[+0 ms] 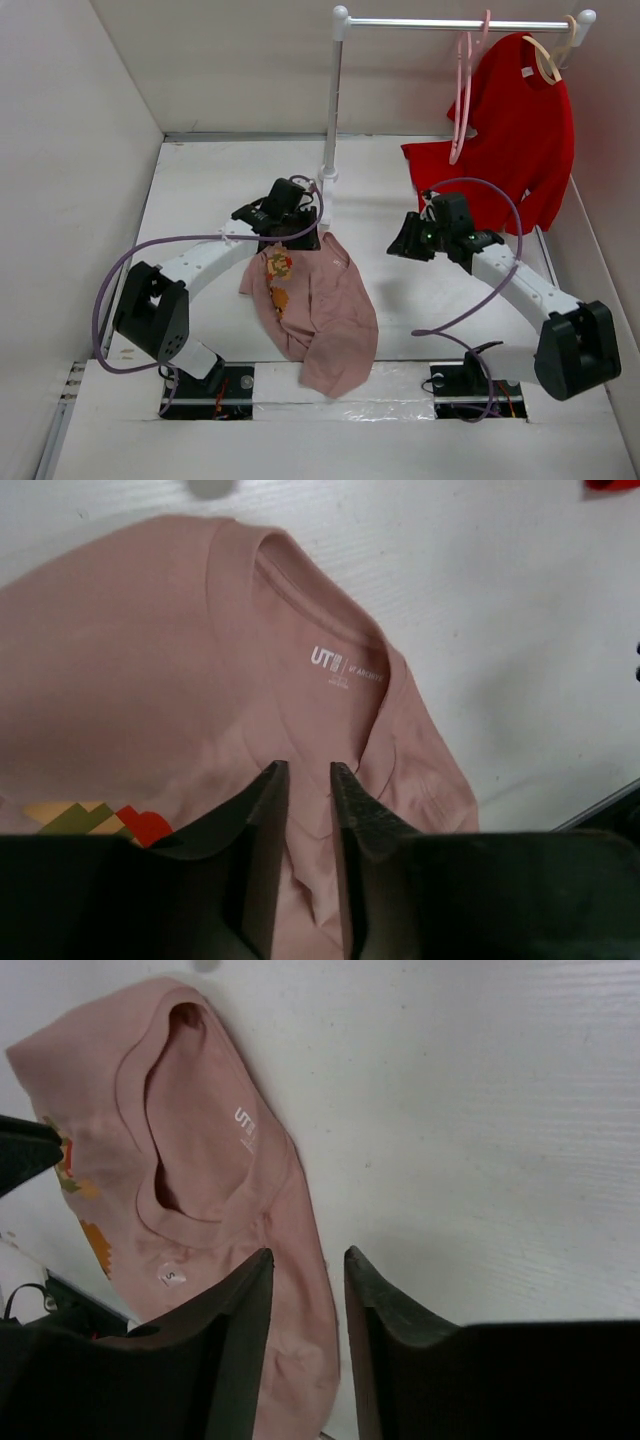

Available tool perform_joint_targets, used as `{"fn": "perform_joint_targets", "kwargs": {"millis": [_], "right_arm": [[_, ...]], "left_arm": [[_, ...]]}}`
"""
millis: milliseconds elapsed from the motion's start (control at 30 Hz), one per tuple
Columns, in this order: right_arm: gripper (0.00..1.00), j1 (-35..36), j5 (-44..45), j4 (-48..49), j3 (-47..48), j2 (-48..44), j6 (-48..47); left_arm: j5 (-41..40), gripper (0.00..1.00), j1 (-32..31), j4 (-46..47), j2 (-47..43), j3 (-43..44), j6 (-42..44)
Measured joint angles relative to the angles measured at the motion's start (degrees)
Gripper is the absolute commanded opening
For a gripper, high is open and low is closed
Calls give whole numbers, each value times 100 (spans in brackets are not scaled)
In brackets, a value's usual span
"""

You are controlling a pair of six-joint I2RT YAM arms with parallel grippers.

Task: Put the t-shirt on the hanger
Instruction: Pick up the T-shirt from the center of the board.

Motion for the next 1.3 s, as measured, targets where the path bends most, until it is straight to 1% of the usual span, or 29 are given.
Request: {"fn": "perform_joint_targets", "kwargs": {"millis": [67, 167, 200, 300, 433, 500, 767, 933, 1033, 1067, 1100, 1167, 1267, 1300], "right_arm": [[44, 68, -55, 177, 0, 330, 61], [49, 337, -68, 485, 0, 748, 153], [49, 452, -63, 592, 0, 874, 179], [49, 750, -59, 872, 24, 1281, 234], [48, 1025, -17, 1073, 177, 1891, 273], [48, 1095, -20, 1209, 219, 2116, 293], [47, 1165, -44, 1606, 289, 2577, 319], [48, 1165, -79, 1755, 485, 2900, 380], [45, 1167, -125, 1895, 551, 2994, 444], [41, 1167, -127, 1926, 562, 3001, 463], [25, 1167, -122, 1934, 573, 3001, 470], [13, 1176, -111, 1978, 581, 3001, 492], [0, 1204, -42, 1987, 579, 2994, 542], [0, 1202, -28, 1985, 575, 2979, 553]], "left_arm": [[79, 24, 0, 9, 7, -122, 39], [138, 30, -13, 44, 85, -203, 83], [79, 33, -48, 42, 127, -210, 94], [-280, 36, -332, 11, 352, -177, 151], [-791, 37, -811, -111, 817, 26, 199], [-1014, 37, -914, -155, 951, 57, 201], [-1617, 35, -863, -236, 999, 101, 197], [-1878, 34, -848, -225, 1019, 133, 199], [-1915, 34, -765, -175, 1023, 133, 201], [-1917, 34, -717, -155, 1027, 136, 203], [-1917, 33, -660, -133, 1038, 142, 216], [-1919, 32, -546, -116, 1121, 229, 243], [-1923, 25, -448, -48, 1307, 420, 304], [-1923, 18, -437, -26, 1368, 479, 326]]}}
